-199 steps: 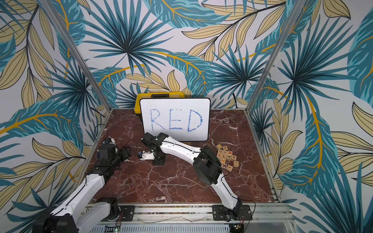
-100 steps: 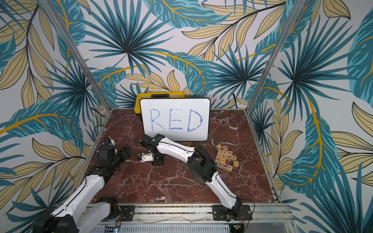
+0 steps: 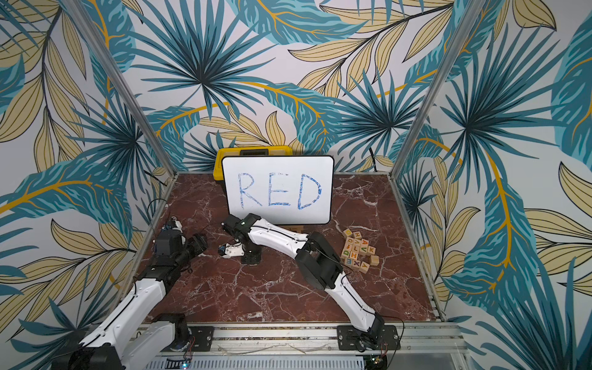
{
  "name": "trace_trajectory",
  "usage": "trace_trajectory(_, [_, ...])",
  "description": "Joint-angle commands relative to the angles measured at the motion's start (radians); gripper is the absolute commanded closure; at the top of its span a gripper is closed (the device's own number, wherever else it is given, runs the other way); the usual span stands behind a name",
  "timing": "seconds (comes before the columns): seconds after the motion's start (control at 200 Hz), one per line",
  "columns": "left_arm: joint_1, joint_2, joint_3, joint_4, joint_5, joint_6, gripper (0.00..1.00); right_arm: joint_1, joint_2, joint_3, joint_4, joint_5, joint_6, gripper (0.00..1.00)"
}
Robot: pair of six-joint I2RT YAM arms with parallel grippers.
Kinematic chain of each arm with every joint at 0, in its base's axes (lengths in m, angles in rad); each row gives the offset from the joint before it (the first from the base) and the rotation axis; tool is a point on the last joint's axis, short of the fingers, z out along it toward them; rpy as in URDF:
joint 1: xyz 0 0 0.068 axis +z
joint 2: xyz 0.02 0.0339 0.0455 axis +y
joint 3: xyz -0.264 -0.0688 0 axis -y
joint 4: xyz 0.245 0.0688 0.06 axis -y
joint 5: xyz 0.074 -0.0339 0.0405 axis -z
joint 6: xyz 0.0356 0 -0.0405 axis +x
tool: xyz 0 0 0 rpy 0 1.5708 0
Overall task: Assemble the uppercase word "red" with letter blocks
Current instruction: Place the letter block at the center of the board.
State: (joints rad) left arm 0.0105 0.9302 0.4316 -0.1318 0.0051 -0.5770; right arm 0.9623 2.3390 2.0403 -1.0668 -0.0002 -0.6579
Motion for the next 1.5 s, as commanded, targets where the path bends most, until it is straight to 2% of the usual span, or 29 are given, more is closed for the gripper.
trace_trajectory(0.0, [0.01,-0.014,-0.036,-0.003,0.007,0.0,0.31,0.004,0.014,0.012,0.002,0.013,0.013,0.68])
trace_trajectory(0.986, [0.011,-0.022,-0.04,-0.003,0.018,0.003,0.31,0.004,0.028,0.006,0.022,-0.004,0.078,0.62])
trace_trajectory(1.497, [0.011,-0.031,-0.034,-0.003,0.017,0.014,0.3,-0.008,-0.075,-0.023,0.061,-0.032,0.115,0.57])
